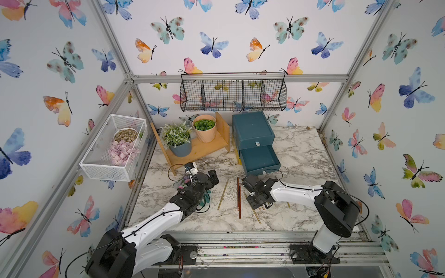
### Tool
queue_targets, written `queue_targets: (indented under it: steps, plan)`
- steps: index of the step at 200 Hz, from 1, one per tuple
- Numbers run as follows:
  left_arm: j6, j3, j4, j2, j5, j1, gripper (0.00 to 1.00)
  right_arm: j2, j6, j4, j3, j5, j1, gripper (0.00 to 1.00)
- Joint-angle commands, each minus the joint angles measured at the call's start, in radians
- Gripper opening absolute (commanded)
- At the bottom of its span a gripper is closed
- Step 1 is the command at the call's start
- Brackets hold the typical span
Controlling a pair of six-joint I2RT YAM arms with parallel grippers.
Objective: Please place the pencils in the drawer according to their color
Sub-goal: Pick up the pencil from the center of the board.
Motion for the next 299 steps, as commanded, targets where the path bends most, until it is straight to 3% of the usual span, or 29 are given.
queue_targets:
  steps: [1, 53, 120, 163, 299]
  plan:
    - [0.007, 0.02, 0.011, 0.004, 0.014, 0.006, 0.99, 0.031, -0.003, -0.044, 0.015, -0.034, 0.003, 0.22]
    - [0.009, 0.022, 0.006, -0.006, 0.006, 0.006, 0.98, 0.069, -0.001, -0.142, 0.018, -0.15, 0.003, 0.23]
    - [0.005, 0.019, 0.004, -0.009, 0.006, 0.007, 0.98, 0.108, 0.036, -0.215, -0.012, -0.113, 0.003, 0.19]
    - [0.005, 0.023, 0.004, -0.008, 0.006, 0.007, 0.98, 0.084, 0.056, -0.242, -0.03, -0.106, 0.003, 0.22]
    - [0.005, 0.031, -0.003, -0.004, 0.0, 0.007, 0.98, 0.038, 0.067, -0.252, -0.08, -0.176, 0.003, 0.24]
